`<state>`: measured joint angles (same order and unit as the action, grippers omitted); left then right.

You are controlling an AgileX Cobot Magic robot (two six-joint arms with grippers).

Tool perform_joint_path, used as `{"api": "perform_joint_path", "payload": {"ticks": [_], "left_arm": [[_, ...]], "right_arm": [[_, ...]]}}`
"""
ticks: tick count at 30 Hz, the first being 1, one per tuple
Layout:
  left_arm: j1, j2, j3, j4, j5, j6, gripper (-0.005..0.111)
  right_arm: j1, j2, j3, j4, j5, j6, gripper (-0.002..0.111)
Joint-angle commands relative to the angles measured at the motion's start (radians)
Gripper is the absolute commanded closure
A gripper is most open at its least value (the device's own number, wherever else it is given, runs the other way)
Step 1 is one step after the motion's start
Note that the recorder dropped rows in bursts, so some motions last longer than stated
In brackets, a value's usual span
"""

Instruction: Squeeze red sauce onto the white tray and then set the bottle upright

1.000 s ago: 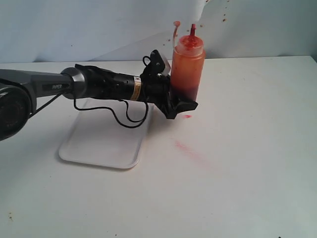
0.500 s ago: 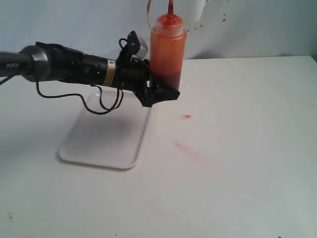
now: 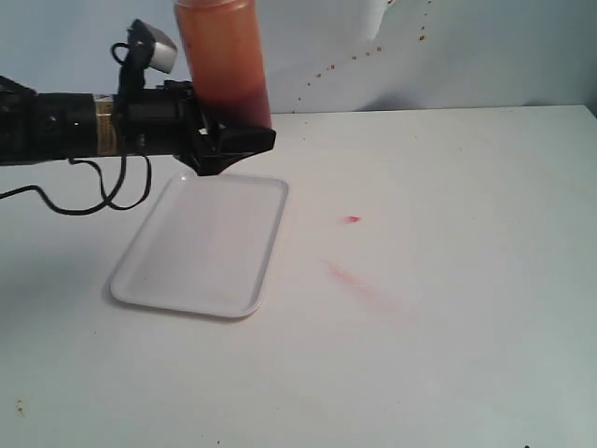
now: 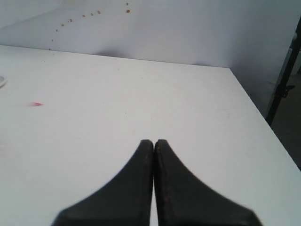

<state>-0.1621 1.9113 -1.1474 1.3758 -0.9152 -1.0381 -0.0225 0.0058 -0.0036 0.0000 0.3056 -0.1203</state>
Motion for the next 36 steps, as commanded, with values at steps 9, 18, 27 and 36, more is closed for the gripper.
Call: {"api": "perform_joint_path", "payload": {"ticks": [9, 18, 27, 36], "left_arm": [[0.035, -0.314, 0.419, -0.412, 0.109, 0.348, 0.107], [0.035, -0.505, 0.682, -0.718, 0.109, 0.630, 0.107], [0.035, -0.548, 0.808, -0.873, 0.109, 0.813, 0.107], [0.035, -0.548, 0.842, -0.993, 0.104, 0.890, 0.107]], "right_arm": [[0.003, -0.006, 0.004, -0.006, -0.002, 0.001, 0.108], [0.003, -0.006, 0.004, -0.006, -0.002, 0.001, 0.108], [0.003, -0.006, 0.004, -0.006, -0.002, 0.001, 0.108], [0.003, -0.006, 0.004, -0.006, -0.002, 0.001, 0.108]]}}
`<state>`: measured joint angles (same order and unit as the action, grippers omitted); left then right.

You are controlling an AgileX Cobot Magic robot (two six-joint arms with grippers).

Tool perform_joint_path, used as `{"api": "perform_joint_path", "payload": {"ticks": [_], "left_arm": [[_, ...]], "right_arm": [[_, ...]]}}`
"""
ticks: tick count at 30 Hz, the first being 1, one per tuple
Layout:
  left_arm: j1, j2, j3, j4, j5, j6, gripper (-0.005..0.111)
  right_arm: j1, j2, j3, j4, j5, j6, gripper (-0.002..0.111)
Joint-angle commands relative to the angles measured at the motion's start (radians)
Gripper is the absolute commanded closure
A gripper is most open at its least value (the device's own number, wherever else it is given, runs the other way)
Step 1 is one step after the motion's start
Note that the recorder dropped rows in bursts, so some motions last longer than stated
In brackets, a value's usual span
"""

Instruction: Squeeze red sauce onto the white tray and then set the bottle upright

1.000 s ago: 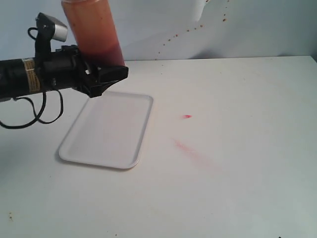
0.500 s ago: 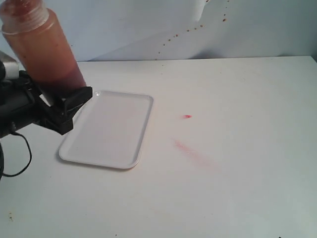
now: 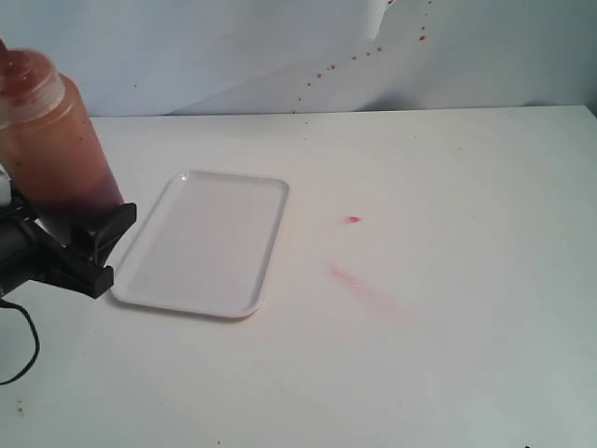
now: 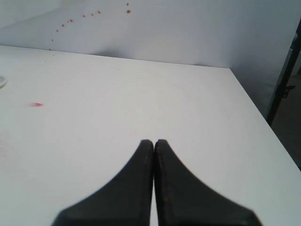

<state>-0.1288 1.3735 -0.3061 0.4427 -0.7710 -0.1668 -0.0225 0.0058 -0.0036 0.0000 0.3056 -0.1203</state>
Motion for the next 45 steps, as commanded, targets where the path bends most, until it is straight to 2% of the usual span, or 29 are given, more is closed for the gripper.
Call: {"api": "perform_joint_path", "payload": {"ticks": [1, 29, 34, 40, 45], "left_arm": [[0.002, -0.010, 0.001, -0.059, -0.040, 0.019, 0.107], [0.002, -0.010, 0.001, -0.075, 0.020, 0.075, 0.107], [0.002, -0.010, 0.001, -0.090, 0.020, 0.090, 0.107], [0.002, -0.010, 0.001, -0.090, 0.035, 0.092, 0.107], [0.002, -0.010, 0.001, -0.090, 0.045, 0.092, 0.107]], "right_arm": [[0.003, -0.006, 0.004, -0.006, -0.002, 0.001, 0.108], [0.003, -0.006, 0.004, -0.006, -0.010, 0.001, 0.108], [0.003, -0.006, 0.004, 0.021, -0.123, 0.001, 0.108], [0.003, -0.006, 0.004, 0.136, -0.264, 0.001, 0.108], [0.003, -0.006, 0.004, 0.240, -0.313, 0.001, 0.108]]}}
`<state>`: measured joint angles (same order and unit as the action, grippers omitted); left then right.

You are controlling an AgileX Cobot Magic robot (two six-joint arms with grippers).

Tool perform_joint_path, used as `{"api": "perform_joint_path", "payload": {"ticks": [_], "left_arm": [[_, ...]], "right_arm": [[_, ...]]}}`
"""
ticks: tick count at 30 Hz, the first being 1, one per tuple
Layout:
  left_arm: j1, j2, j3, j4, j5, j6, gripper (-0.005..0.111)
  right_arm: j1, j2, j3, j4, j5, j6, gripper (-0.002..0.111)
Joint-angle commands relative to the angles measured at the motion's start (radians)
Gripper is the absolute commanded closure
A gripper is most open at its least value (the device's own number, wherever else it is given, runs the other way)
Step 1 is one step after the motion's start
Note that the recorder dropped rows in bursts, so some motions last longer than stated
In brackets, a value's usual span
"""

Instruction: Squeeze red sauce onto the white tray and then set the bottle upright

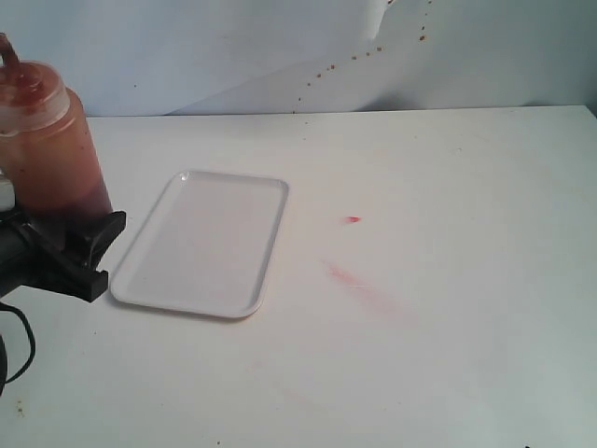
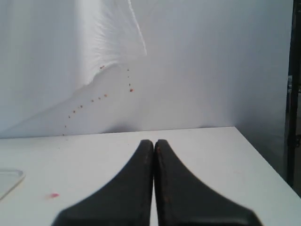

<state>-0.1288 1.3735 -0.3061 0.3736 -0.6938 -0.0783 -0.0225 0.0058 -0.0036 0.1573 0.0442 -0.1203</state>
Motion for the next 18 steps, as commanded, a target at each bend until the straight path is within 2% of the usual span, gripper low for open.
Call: {"api": "perform_joint_path", "payload": {"ticks": [1, 6, 12, 18], "left_arm": [[0.002, -0.010, 0.001, -0.021, -0.033, 0.003, 0.107], [0.002, -0.010, 0.001, -0.021, -0.031, 0.006, 0.107], [0.002, -0.010, 0.001, -0.021, -0.012, 0.011, 0.107], [0.002, -0.010, 0.001, -0.021, -0.012, 0.011, 0.107]], "right_arm": [[0.003, -0.006, 0.004, 0.114, -0.056, 0.001, 0.108], [0.003, -0.006, 0.004, 0.180, -0.058, 0.001, 0.108], [0.003, -0.006, 0.004, 0.363, -0.044, 0.001, 0.108], [0.003, -0.006, 0.004, 0.382, -0.036, 0.001, 0.108]]}}
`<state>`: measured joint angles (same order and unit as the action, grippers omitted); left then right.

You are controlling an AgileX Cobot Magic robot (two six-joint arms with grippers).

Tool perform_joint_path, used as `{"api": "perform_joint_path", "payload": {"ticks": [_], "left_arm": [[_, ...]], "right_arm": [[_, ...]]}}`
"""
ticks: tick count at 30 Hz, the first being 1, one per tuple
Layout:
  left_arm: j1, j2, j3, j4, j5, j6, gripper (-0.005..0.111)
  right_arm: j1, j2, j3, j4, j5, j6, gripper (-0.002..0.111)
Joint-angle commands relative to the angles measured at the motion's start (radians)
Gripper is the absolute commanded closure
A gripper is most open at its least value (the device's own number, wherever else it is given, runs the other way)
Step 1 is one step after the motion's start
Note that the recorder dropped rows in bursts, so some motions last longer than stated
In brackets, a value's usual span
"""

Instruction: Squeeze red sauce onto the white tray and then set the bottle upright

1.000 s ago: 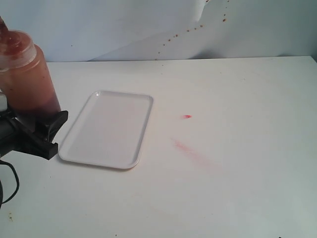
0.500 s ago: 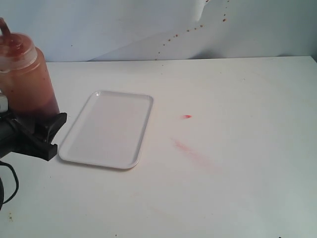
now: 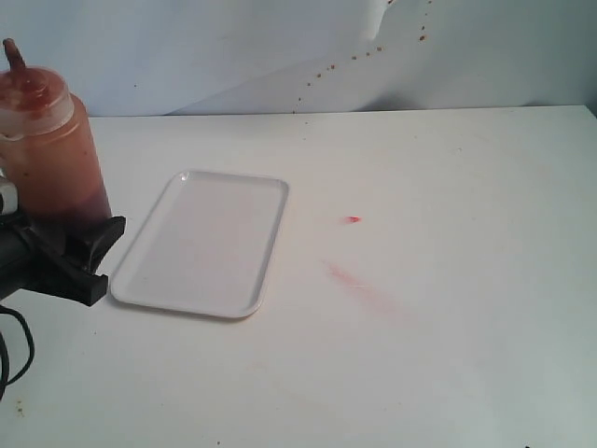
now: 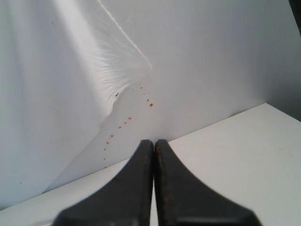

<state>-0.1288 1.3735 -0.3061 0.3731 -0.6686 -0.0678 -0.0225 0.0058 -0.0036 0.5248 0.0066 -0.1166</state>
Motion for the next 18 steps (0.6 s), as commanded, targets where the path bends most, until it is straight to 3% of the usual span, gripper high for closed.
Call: {"api": "perform_joint_path", "payload": {"ticks": [1, 18], "left_arm": [[0.002, -0.010, 0.001, -0.020, -0.037, 0.001, 0.107], [0.002, -0.010, 0.001, -0.020, -0.031, 0.003, 0.107]], "right_arm": [[0.003, -0.006, 0.004, 0.015, 0.002, -0.002, 0.108], [0.003, -0.006, 0.004, 0.022, 0.029, -0.002, 0.108]]}}
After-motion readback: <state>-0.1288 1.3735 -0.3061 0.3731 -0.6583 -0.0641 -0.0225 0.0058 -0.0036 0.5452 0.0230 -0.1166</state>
